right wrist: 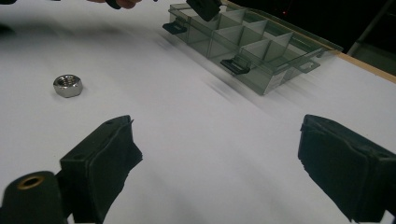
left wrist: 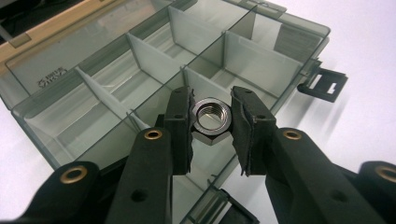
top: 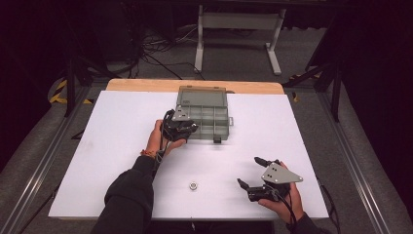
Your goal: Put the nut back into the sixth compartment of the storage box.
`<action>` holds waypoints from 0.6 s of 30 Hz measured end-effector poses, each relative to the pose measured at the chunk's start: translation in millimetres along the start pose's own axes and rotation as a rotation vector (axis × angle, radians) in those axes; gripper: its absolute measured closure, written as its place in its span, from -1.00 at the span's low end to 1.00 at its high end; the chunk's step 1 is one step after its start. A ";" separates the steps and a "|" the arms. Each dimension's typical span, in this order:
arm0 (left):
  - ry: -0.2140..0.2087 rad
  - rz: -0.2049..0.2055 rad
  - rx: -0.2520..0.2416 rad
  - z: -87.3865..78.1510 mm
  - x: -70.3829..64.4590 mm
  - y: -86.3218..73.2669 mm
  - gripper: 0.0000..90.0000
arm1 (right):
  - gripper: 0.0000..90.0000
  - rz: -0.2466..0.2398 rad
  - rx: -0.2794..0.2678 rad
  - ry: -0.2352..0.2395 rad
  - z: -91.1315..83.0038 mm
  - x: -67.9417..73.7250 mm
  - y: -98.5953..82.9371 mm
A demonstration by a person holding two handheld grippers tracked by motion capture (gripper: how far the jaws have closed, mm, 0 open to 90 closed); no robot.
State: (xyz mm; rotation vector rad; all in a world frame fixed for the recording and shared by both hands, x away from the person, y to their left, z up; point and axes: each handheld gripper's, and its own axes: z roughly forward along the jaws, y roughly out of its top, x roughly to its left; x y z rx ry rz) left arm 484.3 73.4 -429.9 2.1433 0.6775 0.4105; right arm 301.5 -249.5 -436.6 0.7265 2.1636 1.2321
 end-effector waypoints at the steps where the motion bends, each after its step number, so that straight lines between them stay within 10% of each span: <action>1: 0.002 -0.002 0.003 0.8 0.1 -0.2 0.55 | -0.75 0.001 0.001 -0.001 0.0 -0.2 -0.1; 18: 0.009 -0.003 0.032 3.7 -0.2 -1.4 0.55 | -0.75 0.008 -0.001 0.003 -0.5 -1.2 -0.2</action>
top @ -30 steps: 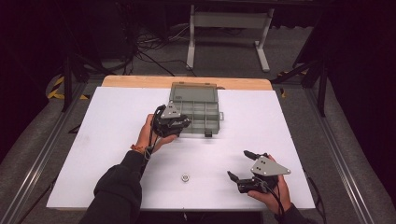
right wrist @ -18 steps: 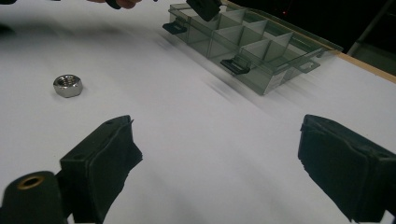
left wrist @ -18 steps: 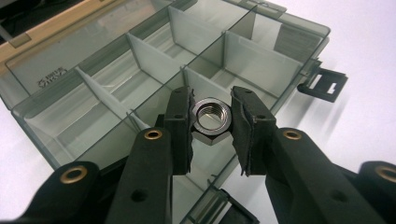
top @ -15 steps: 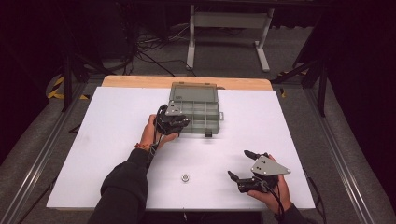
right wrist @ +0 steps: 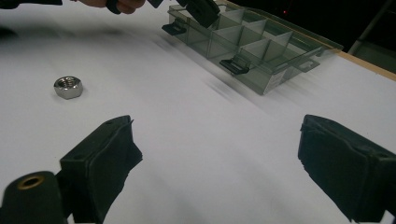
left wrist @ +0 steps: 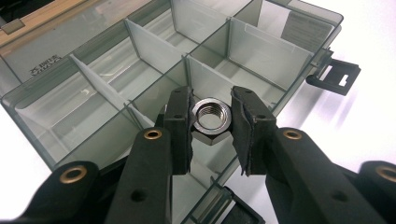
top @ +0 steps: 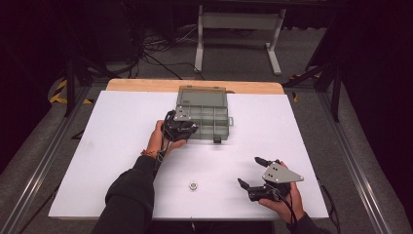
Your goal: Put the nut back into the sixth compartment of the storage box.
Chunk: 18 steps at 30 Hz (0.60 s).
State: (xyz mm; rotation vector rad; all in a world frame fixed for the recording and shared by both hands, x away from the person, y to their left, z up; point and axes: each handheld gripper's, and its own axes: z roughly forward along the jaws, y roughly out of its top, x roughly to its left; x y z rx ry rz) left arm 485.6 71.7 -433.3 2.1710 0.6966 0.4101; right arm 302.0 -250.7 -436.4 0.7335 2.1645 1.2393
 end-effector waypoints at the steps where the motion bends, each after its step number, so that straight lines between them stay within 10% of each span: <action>1: 0.000 0.000 0.000 0.0 0.0 0.0 0.55 | -0.75 0.000 0.000 0.001 0.1 0.4 0.0; 18: -0.008 0.062 -0.046 -24.3 -15.4 -2.3 0.45 | -0.75 -0.009 0.002 0.004 0.6 1.5 0.7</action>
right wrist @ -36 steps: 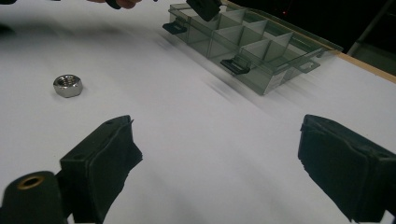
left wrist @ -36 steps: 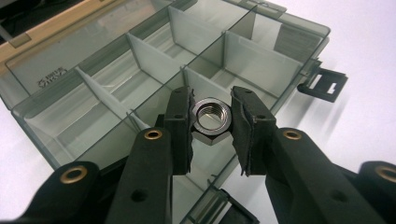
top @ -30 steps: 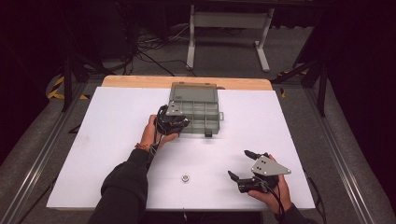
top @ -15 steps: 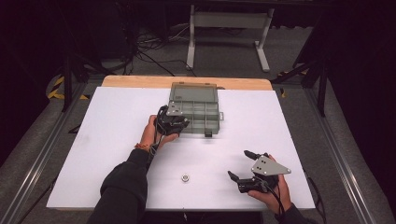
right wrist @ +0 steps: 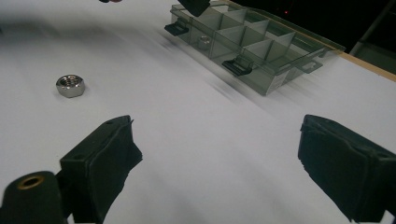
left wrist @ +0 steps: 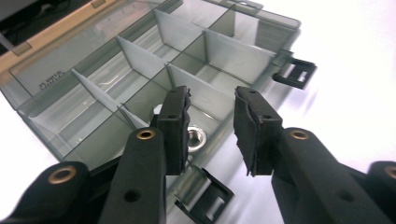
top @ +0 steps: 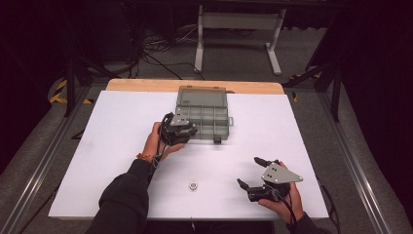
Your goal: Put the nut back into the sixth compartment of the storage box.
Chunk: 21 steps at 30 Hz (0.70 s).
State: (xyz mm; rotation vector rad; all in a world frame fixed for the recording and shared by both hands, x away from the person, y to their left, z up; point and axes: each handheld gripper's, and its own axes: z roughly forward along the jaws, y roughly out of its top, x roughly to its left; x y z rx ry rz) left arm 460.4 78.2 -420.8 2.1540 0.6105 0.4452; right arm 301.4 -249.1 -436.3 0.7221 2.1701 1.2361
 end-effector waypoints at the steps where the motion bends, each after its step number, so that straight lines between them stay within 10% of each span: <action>1: 0.000 0.011 -0.006 -4.2 -3.1 -0.7 0.44 | -0.75 0.000 0.000 0.000 0.1 0.1 0.1; 21: -0.009 0.102 -0.086 -46.9 -36.6 -14.2 0.02 | -0.75 -0.006 0.005 0.002 1.7 2.2 0.6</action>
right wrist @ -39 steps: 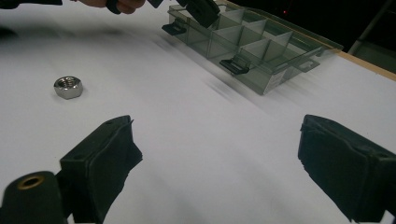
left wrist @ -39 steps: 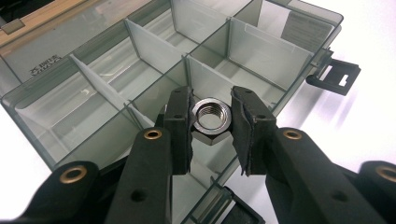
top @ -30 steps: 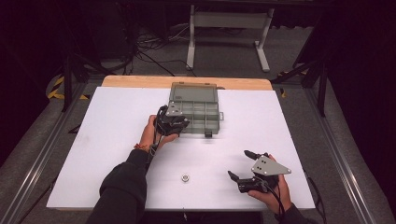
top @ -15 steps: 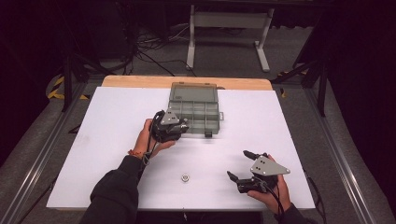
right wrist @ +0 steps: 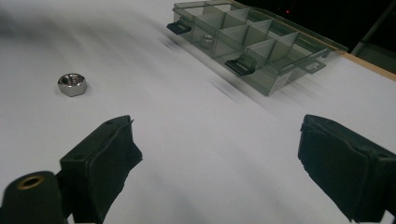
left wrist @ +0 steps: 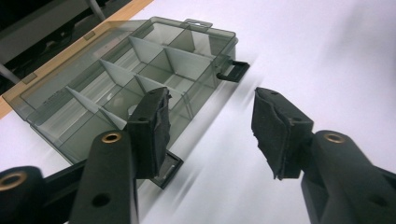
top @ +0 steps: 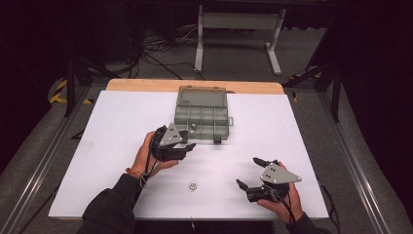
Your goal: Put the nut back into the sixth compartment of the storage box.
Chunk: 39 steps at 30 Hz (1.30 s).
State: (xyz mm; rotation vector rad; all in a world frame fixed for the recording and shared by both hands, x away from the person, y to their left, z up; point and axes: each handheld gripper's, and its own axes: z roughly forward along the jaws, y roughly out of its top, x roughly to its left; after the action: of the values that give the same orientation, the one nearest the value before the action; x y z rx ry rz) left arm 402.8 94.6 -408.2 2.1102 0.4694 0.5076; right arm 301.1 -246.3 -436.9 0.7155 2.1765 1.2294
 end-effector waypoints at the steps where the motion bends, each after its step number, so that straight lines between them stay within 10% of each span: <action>1: 0.001 0.002 0.000 -1.8 -1.3 -0.9 0.00 | -0.75 -0.002 0.000 0.000 0.0 0.1 0.1; 17: 0.003 -0.005 -0.019 -31.6 -19.0 -20.5 -0.73 | -0.75 0.001 0.006 0.003 1.0 0.2 -0.3; 39: -0.122 0.000 0.075 -29.3 -61.7 -45.7 -0.86 | -0.75 -0.007 0.007 0.011 1.1 2.1 0.5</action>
State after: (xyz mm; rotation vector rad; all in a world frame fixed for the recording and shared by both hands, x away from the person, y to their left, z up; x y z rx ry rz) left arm 329.2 107.7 -442.2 2.1987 0.4248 0.3638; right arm 300.4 -244.0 -437.4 0.7055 2.1913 1.2251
